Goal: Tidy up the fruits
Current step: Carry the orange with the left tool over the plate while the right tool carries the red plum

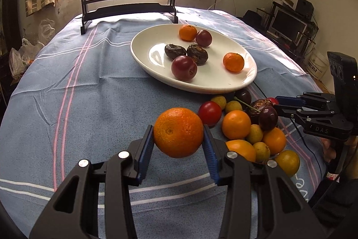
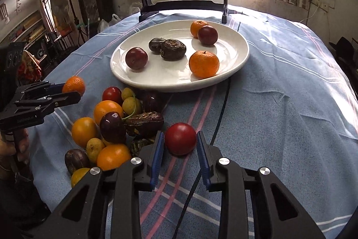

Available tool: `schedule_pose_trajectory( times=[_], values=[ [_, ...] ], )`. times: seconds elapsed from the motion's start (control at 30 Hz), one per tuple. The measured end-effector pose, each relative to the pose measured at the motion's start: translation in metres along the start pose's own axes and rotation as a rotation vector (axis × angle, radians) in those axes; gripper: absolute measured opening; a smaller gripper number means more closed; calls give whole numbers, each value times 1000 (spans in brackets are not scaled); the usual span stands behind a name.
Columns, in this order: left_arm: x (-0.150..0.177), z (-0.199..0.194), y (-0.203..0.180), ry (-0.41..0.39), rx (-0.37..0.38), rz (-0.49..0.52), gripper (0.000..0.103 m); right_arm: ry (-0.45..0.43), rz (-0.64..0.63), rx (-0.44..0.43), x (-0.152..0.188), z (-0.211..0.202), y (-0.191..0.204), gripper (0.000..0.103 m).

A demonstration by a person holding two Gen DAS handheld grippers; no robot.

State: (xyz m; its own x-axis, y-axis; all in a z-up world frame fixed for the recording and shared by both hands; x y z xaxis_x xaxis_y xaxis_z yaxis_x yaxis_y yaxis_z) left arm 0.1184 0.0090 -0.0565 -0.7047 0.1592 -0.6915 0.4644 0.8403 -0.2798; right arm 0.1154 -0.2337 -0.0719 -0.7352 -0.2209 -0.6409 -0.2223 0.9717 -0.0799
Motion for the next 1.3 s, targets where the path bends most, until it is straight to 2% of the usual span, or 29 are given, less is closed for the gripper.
schedule_pose_trajectory(
  times=[0.1,0.3,0.7,0.9,1.0,1.1,1.27,1.3],
  values=[
    [0,0,1,-1,3,-8,42,36,14,-15,-4,8,-3,31],
    [0,0,2,-5,1,-14,42,39,19,-18,-6,10,-2,30],
    [-1,-9,5,-41,-4,-35,42,-51,85,-68,10,-22,-20,30],
    [-40,-10,5,-56,36,-30,42,-122,92,-69,-29,-40,-33,30],
    [-67,-1,8,-68,21,-16,42,-153,93,-70,-58,-37,-36,30],
    [-97,17,17,-61,16,-36,42,-151,100,-68,-85,-17,-35,30],
    [-132,65,37,-3,-15,-84,42,-131,124,-37,-122,26,-32,32],
    [-136,73,41,8,-13,-103,51,-131,135,-35,-127,33,-32,35]
  ],
)
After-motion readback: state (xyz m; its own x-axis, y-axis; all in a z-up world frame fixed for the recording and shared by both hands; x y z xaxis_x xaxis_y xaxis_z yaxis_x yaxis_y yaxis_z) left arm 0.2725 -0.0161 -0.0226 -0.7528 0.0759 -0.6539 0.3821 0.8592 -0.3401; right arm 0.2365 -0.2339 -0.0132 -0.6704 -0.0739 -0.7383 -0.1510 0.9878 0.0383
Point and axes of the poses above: each gripper's, at about its wrist camera, not at the fingertips, and z roughly the way its jaws point, y to its left, x to its underside, the point moved 1 cm from there along z, roughly the way its jaws point, and after that the axes turned 13 degrees about x, right-handed, at the moved point
